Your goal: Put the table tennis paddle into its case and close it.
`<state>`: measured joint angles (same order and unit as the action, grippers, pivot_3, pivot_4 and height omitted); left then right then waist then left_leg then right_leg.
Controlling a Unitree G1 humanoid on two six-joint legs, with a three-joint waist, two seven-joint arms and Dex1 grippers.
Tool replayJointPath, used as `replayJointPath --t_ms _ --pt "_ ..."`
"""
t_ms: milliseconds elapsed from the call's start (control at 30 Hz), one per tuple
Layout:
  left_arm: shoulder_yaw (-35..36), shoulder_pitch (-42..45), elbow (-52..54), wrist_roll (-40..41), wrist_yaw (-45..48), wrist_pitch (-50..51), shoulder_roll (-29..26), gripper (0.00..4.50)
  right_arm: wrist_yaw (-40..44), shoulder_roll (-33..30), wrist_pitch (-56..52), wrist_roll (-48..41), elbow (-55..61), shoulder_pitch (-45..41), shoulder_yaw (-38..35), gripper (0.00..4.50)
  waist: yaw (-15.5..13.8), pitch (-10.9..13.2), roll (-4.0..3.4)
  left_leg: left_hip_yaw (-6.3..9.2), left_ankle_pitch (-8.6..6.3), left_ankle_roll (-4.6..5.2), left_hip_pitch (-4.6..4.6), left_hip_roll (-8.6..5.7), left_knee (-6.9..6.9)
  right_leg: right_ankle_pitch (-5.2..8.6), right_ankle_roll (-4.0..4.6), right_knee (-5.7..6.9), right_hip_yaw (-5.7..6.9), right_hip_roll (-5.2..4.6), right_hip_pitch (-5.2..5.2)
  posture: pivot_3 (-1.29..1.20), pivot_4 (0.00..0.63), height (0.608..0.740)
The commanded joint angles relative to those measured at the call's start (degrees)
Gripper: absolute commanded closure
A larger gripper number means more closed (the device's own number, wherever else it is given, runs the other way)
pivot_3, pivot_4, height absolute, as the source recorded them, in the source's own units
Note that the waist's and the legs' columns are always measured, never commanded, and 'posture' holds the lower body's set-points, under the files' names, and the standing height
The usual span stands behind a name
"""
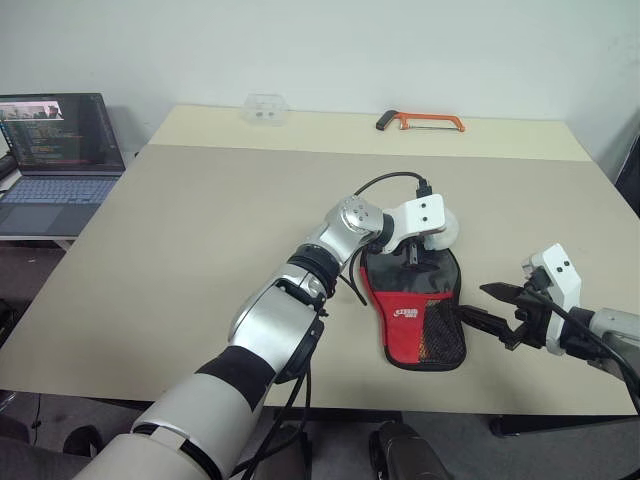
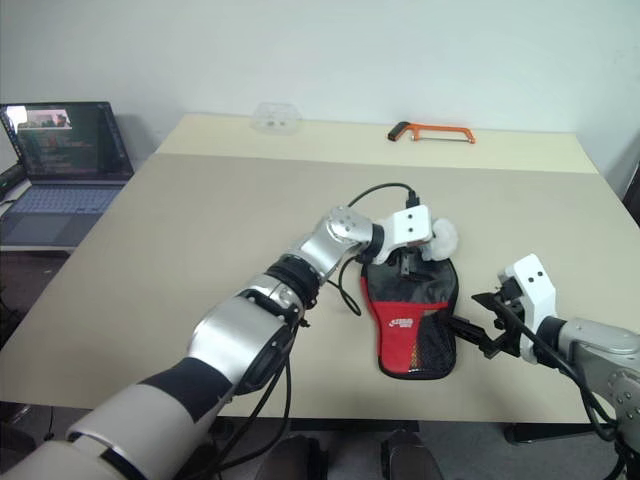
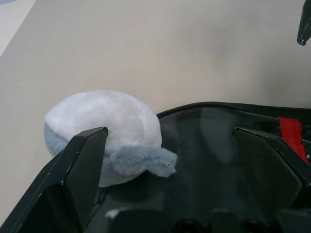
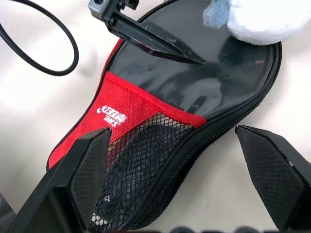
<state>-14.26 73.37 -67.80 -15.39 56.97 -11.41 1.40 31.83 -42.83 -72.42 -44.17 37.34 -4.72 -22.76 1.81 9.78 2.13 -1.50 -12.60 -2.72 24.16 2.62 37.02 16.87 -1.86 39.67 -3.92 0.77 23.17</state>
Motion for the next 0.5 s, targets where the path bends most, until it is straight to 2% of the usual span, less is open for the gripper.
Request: replayJointPath --t_ms 33,167,267,400,500 --pt "2.33 -1.40 8.44 5.08 6.46 0.00 -3.76 0.02 -2.07 0.78 -5.34 -3.78 -1.13 0.09 -6.30 0.00 0.04 0.00 0.00 0.00 0.00 0.00 0.00 0.01 -0.01 -0.01 0.01 0.00 0.00 0.00 0.00 0.00 0.150 0.740" --pt "5.17 -3.59 24.90 12.31 13.07 9.63 -8.77 0.02 -4.82 3.37 -13.72 -7.22 -2.90 -0.94 -12.06 0.00 0.07 0.01 -0.02 -0.03 0.00 0.00 -0.02 0.07 -0.01 -0.02 0.04 0.07 -0.04 0.01 0.04 0.00 0.150 0.740" --pt "4.01 -6.33 33.58 13.41 15.21 12.74 -12.57 0.02 -5.96 6.46 -18.95 -9.52 -3.76 -2.96 -15.20 0.00 0.01 -0.03 -0.09 -0.01 0.00 -0.01 -0.01 0.08 0.00 -0.01 0.04 0.09 -0.03 0.01 0.04 0.00 0.150 0.740" --pt "1.42 -11.78 40.67 14.12 20.34 14.46 -18.27 0.02 -8.67 10.11 -20.08 -13.74 -4.96 -2.42 -15.70 0.00 0.06 -0.12 -0.23 -0.04 0.00 0.00 -0.13 0.08 -0.01 -0.01 0.03 0.09 -0.07 0.00 -0.04 0.00 0.150 0.740" --pt "-0.05 -17.89 47.05 15.28 25.14 16.71 -24.38 0.02 -12.72 14.56 -20.08 -14.94 -7.52 -0.34 -13.44 0.00 0.59 -0.12 -0.23 -0.05 0.00 0.00 -0.22 0.11 -0.02 0.00 0.04 0.18 -0.14 0.07 -0.02 0.00 0.150 0.740"
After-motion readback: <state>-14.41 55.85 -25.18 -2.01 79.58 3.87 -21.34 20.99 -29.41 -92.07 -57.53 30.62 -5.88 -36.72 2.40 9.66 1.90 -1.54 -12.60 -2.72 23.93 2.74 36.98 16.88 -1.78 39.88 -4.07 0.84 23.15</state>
